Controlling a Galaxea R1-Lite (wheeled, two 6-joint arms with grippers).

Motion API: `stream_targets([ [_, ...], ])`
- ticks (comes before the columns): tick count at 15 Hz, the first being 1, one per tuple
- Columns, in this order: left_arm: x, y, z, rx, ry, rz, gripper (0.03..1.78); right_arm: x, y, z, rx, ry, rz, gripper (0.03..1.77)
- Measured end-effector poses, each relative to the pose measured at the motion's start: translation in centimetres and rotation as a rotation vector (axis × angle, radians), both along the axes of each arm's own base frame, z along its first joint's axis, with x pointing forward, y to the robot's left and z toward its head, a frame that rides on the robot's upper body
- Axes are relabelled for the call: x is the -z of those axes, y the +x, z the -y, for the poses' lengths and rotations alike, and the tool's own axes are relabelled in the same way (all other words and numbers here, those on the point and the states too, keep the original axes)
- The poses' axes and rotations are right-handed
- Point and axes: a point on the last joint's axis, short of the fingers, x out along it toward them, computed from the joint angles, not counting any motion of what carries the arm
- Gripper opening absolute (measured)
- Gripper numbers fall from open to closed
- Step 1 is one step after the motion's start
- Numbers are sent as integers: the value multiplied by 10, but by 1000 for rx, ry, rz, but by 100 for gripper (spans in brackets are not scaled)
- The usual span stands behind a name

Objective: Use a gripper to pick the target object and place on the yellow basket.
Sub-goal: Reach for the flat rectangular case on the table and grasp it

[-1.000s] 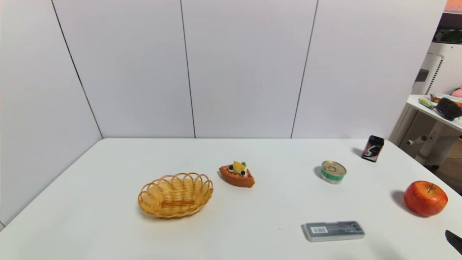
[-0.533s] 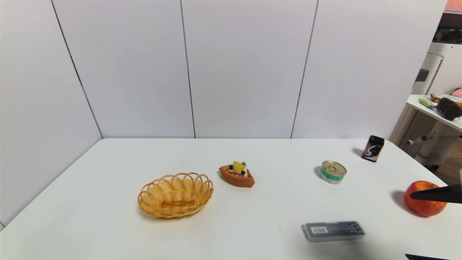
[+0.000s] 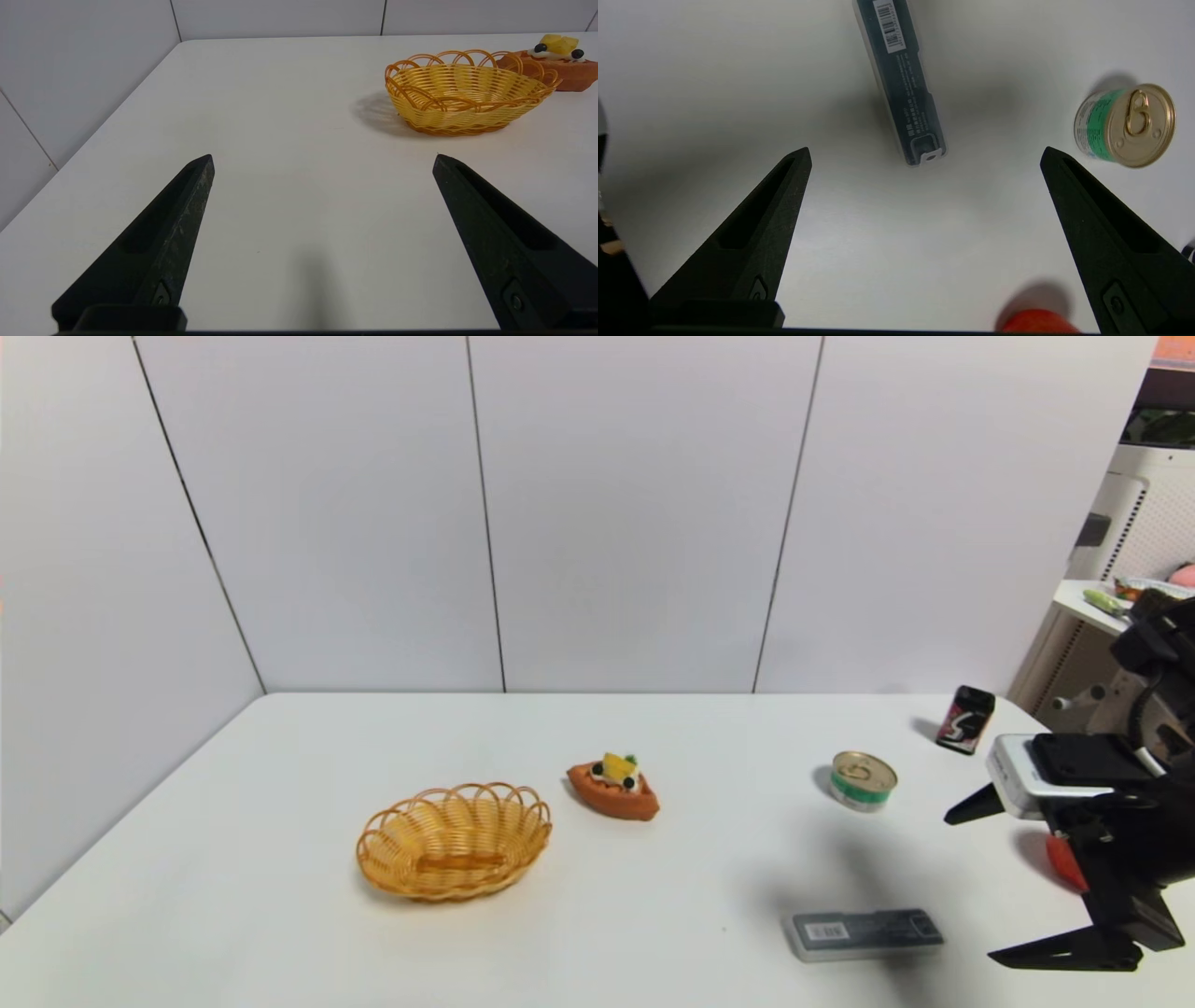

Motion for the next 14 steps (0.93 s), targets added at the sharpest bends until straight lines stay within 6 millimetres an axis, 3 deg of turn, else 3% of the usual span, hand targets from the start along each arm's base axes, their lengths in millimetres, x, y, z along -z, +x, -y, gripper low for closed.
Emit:
stream_targets([
  [3, 0, 0, 0, 0, 0, 0, 169, 22, 14, -2, -50, -31, -44, 169],
  [8, 0, 0, 0, 0, 0, 0, 169, 59, 18, -6, -60, -30, -27, 169],
  [14, 0, 0, 0, 0, 0, 0, 169, 76, 19, -13, -91, -29, -57, 169],
])
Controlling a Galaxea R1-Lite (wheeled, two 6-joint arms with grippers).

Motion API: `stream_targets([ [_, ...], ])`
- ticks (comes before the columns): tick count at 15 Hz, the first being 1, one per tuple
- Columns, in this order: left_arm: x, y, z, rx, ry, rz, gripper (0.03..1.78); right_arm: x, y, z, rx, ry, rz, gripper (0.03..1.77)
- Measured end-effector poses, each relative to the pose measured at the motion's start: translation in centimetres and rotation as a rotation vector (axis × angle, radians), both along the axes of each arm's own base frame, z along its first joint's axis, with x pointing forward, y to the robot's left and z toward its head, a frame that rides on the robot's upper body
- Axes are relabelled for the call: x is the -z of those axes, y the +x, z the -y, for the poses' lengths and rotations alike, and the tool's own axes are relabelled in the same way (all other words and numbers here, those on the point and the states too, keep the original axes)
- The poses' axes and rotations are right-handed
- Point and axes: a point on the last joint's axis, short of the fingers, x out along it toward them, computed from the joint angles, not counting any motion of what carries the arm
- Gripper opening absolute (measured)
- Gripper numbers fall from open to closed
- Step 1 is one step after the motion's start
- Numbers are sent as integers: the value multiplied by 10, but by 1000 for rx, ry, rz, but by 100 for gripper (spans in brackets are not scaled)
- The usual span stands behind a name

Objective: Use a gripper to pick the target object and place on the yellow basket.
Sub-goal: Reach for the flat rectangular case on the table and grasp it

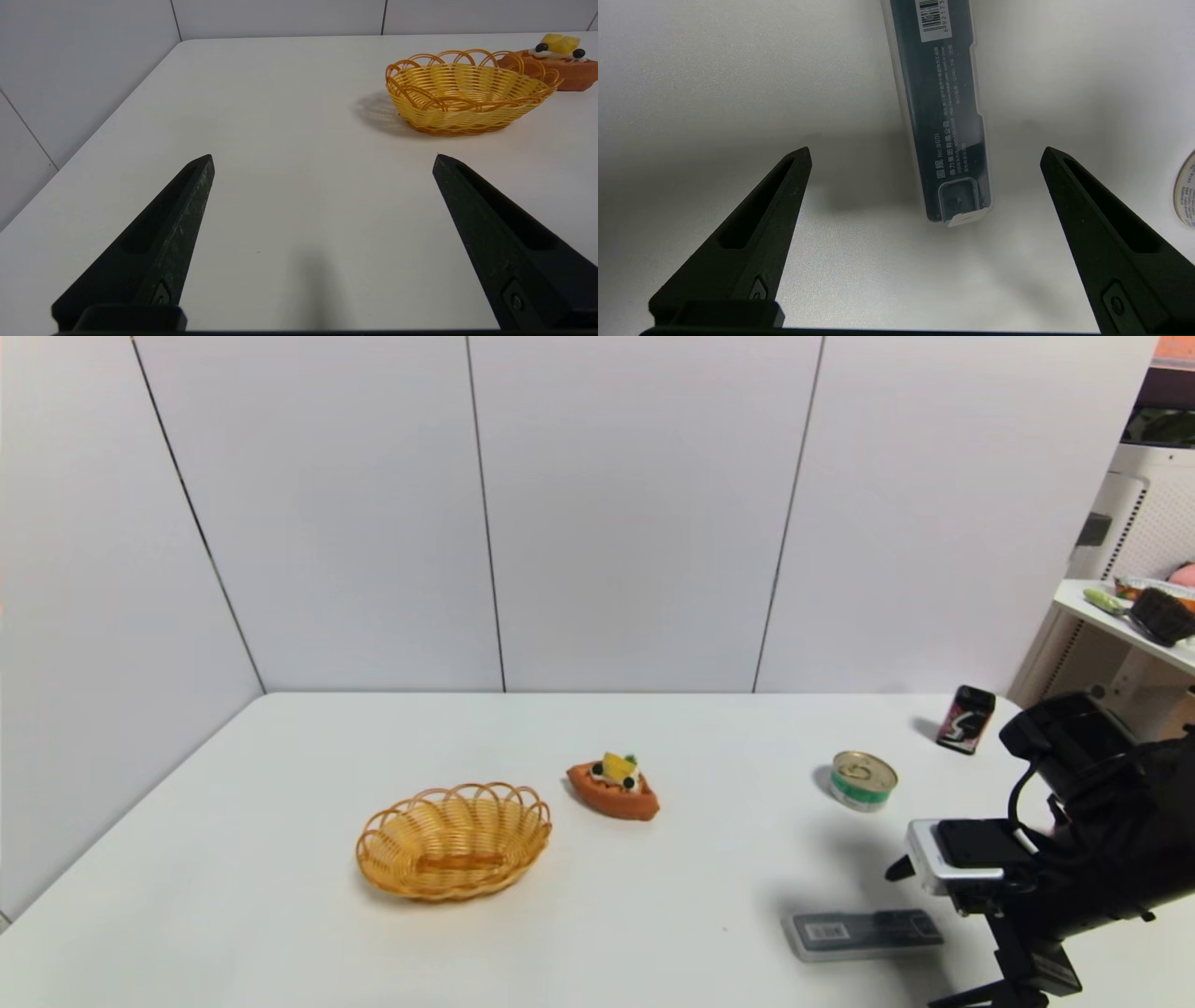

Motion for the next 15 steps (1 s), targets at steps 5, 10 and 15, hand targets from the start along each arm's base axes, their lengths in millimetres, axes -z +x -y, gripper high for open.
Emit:
stream_targets([
  [5, 0, 0, 0, -1, 0, 0, 169, 4, 11, -5, -12, -5, -13, 169],
  [10, 0, 0, 0, 0, 0, 0, 169, 3, 26, -7, -9, -15, -62, 170],
  [15, 0, 0, 0, 0, 0, 0, 169, 8, 36, -8, -10, -19, -83, 170],
])
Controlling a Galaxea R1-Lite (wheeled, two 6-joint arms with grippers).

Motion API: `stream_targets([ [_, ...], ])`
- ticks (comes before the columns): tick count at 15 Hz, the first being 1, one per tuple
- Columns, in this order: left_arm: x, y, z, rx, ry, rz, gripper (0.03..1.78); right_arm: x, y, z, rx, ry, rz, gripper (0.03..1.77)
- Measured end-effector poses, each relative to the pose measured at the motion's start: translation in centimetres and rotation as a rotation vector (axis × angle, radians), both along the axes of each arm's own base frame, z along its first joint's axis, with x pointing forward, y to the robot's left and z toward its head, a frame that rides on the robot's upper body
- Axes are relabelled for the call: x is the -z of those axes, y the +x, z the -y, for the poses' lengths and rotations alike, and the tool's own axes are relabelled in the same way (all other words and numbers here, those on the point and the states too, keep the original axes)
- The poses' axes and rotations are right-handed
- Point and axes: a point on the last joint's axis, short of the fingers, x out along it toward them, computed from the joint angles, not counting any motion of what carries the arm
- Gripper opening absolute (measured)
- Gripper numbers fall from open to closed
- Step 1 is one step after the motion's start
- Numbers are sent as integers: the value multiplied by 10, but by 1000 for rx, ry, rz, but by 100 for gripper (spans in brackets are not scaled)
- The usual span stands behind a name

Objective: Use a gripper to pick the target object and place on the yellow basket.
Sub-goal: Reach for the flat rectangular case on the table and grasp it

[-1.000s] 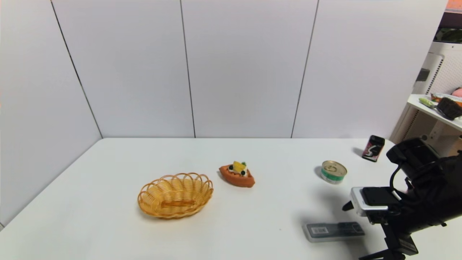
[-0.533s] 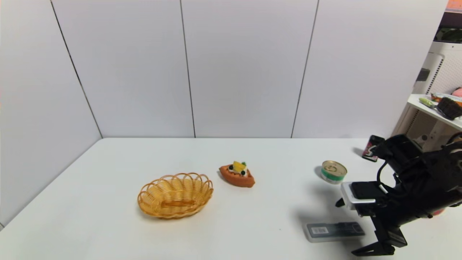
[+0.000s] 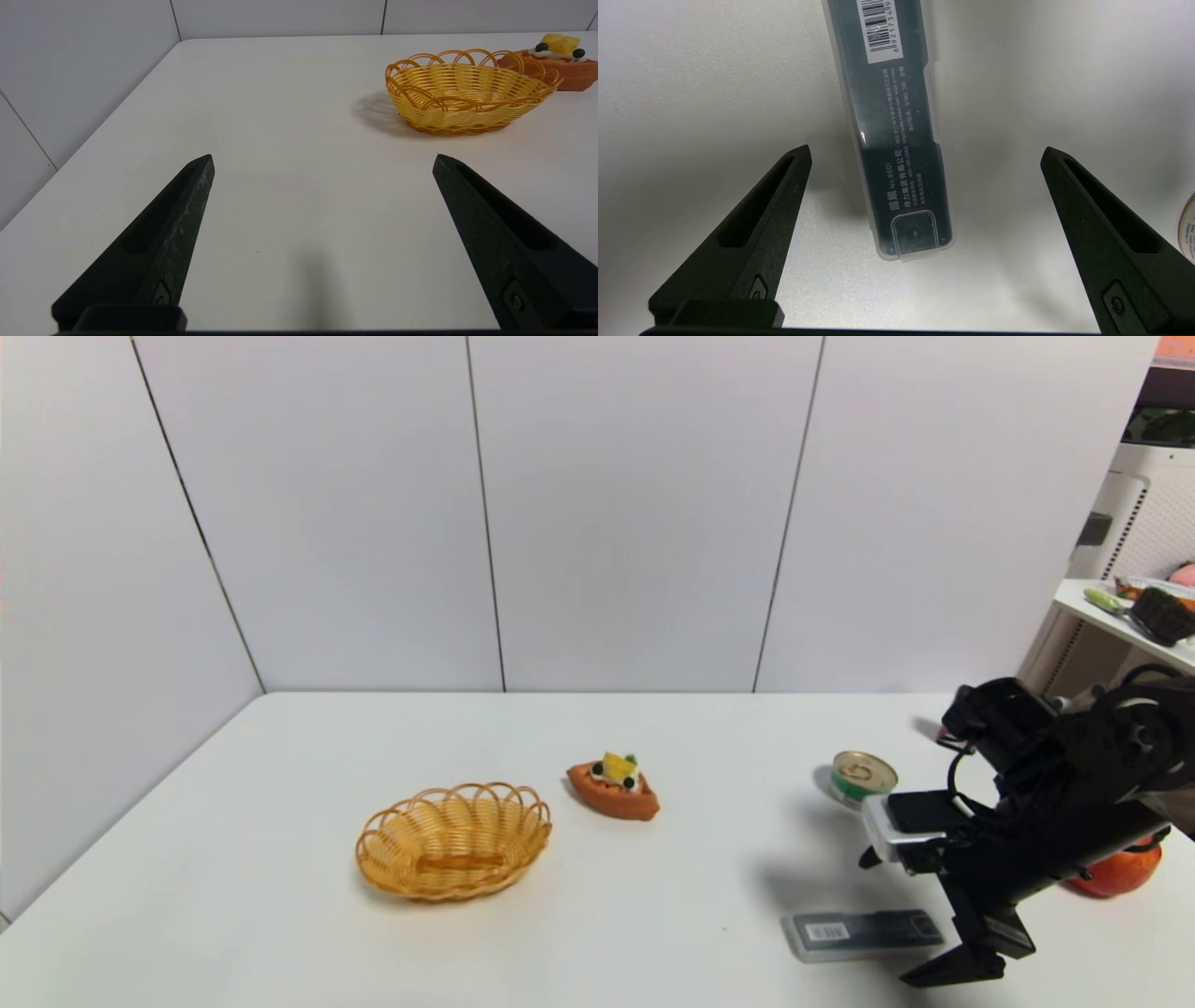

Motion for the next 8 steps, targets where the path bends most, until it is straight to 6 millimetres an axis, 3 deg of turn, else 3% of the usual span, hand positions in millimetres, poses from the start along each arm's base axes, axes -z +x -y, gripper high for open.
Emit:
stream_targets([
  [3, 0, 0, 0, 0, 0, 0, 169, 4, 3, 0, 1, -10, -13, 169],
  [5, 0, 0, 0, 0, 0, 0, 169, 7, 4, -1, -1, -11, -23, 132],
  [8, 0, 0, 0, 0, 0, 0, 169, 10, 4, -1, 5, -24, -37, 94],
])
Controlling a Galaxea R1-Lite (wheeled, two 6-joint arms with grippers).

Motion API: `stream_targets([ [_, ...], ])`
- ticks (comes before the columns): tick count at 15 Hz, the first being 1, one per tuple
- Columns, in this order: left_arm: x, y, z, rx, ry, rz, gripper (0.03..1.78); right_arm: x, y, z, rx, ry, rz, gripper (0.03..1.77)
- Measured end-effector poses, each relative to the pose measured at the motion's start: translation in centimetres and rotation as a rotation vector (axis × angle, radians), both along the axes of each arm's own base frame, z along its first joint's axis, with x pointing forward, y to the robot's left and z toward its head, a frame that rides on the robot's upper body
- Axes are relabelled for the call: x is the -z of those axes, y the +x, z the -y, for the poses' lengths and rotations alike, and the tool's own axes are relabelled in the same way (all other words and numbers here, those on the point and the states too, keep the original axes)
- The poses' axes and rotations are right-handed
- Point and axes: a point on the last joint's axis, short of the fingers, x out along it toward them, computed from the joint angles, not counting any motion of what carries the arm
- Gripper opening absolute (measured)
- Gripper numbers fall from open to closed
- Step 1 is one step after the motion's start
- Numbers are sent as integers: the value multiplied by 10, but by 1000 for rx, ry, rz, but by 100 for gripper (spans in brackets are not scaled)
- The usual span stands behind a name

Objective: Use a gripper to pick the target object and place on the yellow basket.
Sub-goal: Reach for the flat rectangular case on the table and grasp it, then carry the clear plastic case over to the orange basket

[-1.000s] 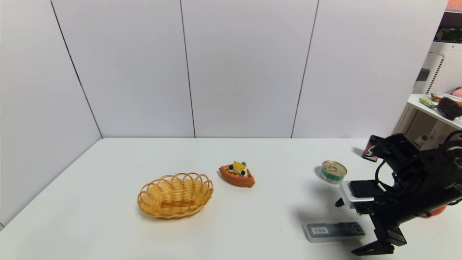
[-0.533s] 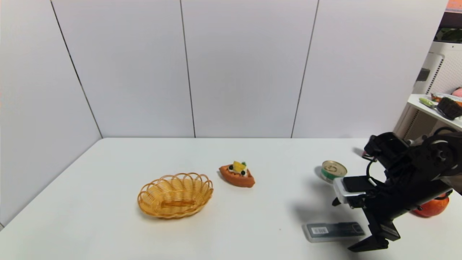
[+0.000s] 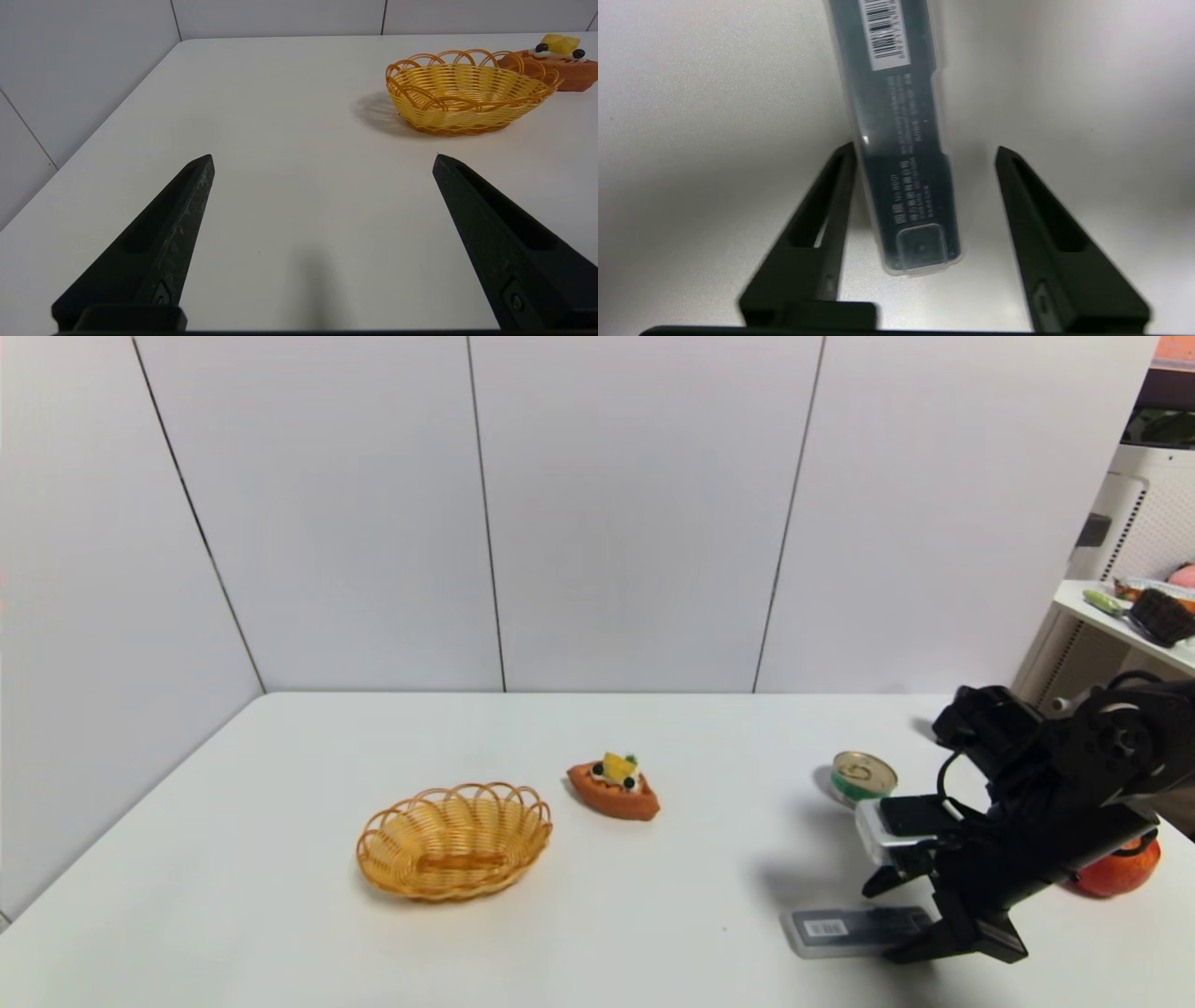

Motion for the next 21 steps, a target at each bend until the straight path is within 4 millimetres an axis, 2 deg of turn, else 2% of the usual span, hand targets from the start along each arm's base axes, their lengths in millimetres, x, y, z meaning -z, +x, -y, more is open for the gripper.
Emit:
stream_targets([
  [2, 0, 0, 0, 0, 0, 0, 169, 2, -3, 1, 12, -11, -15, 77],
  [3, 0, 0, 0, 0, 0, 0, 169, 4, -5, 1, 22, -14, -27, 57],
  [7, 0, 0, 0, 0, 0, 0, 169, -2, -12, 0, 44, -23, -44, 57],
  [10, 0, 0, 0, 0, 0, 0, 169, -28, -4, -16, 21, 11, -5, 57],
  [13, 0, 0, 0, 0, 0, 0, 169, -70, 11, -58, -3, 128, 75, 57],
  [17, 0, 0, 0, 0, 0, 0, 169, -125, 20, -136, -15, 309, 139, 57],
  [19, 0, 0, 0, 0, 0, 0, 169, -139, 25, -174, -42, 379, 152, 57],
  [21, 0, 0, 0, 0, 0, 0, 169, -137, 32, -209, -91, 426, 176, 57],
])
